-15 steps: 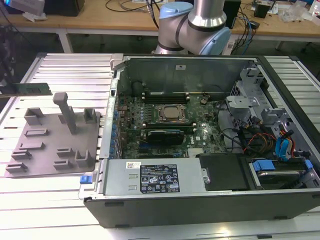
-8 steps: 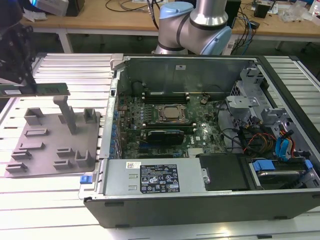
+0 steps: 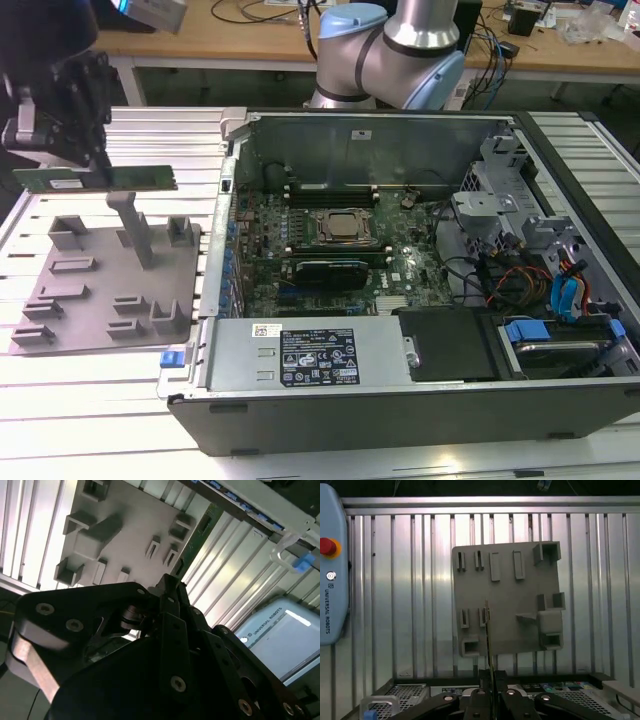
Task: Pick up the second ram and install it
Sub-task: 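Pick up the second ram and move it above second insertion slot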
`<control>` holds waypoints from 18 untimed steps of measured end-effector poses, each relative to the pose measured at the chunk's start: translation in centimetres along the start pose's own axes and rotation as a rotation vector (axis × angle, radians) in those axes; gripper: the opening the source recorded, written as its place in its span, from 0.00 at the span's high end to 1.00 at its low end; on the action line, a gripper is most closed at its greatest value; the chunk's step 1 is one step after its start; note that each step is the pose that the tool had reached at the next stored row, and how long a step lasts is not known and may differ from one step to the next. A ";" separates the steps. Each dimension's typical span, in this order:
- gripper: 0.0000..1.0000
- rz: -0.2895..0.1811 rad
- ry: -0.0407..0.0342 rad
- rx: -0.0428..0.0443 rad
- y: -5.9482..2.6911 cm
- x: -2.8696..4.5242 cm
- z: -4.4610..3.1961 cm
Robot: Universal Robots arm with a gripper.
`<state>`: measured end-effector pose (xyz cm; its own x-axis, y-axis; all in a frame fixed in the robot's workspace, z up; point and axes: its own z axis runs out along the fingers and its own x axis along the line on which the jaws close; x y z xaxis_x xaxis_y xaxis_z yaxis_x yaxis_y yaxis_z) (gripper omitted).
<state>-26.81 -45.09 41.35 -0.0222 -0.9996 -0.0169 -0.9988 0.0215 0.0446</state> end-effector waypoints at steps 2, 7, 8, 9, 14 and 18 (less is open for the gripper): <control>0.89 0.000 0.0001 -0.0001 -0.83 -0.04 -0.04; 0.89 0.000 0.0006 0.0000 -3.79 -0.19 -0.17; 0.89 0.000 0.0008 -0.0001 -4.46 -0.22 -0.20; 0.89 0.000 0.0008 0.0000 -4.95 -0.25 -0.22; 0.89 0.000 0.0017 0.0001 -7.61 -0.43 -0.33; 0.89 0.000 0.0026 -0.0001 -9.78 -0.66 -0.43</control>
<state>-17.01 -44.65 41.35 -0.0221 -0.9997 -0.0143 -0.9988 0.0215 0.0447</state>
